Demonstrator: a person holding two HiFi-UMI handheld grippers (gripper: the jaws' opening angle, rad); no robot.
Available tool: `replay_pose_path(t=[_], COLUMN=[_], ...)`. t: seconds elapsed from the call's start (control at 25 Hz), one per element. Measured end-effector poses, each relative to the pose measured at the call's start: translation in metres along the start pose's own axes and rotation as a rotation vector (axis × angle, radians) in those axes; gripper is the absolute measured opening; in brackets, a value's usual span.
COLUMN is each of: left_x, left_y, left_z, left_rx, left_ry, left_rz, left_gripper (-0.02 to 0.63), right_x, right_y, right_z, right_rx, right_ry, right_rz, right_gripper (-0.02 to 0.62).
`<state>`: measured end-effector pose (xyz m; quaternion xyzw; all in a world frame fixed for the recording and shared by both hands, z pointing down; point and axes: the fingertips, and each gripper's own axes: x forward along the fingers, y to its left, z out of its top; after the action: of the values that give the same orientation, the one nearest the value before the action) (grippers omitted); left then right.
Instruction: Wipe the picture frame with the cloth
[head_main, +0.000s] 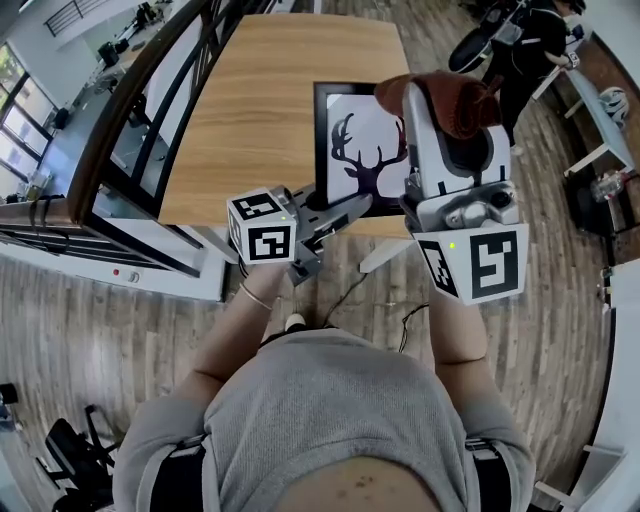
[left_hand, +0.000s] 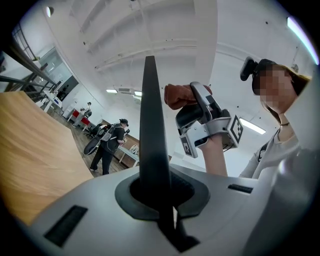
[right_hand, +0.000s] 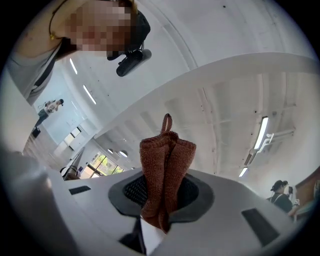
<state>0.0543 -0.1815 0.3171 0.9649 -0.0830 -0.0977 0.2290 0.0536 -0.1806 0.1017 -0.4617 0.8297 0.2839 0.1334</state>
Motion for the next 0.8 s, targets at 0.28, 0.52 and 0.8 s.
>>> replay_pose_path(t=[0.28, 0.52, 0.8], left_x=[0.001, 0.002, 0.001], left_y=[-0.005, -0.005, -0.003], left_z=[-0.002, -0.004, -0.004], left_rx=[0.019, 0.053, 0.05], left_ry=[0.008, 0.017, -0.005], left_rz=[-0.034, -0.057, -0.052], left_gripper=[0.023, 0.025, 0.025], right_x=[0.022, 0.015, 0.004], right_y=[0.009, 0.021, 0.025], right_z=[-0.036, -0.058, -0.063], right_rx=[-0.118, -0.127, -0.066], right_ry=[0.094, 0.136, 0.156], right_rz=[0.01, 0.036, 0.054], right_gripper=[0.097, 0.097, 0.097])
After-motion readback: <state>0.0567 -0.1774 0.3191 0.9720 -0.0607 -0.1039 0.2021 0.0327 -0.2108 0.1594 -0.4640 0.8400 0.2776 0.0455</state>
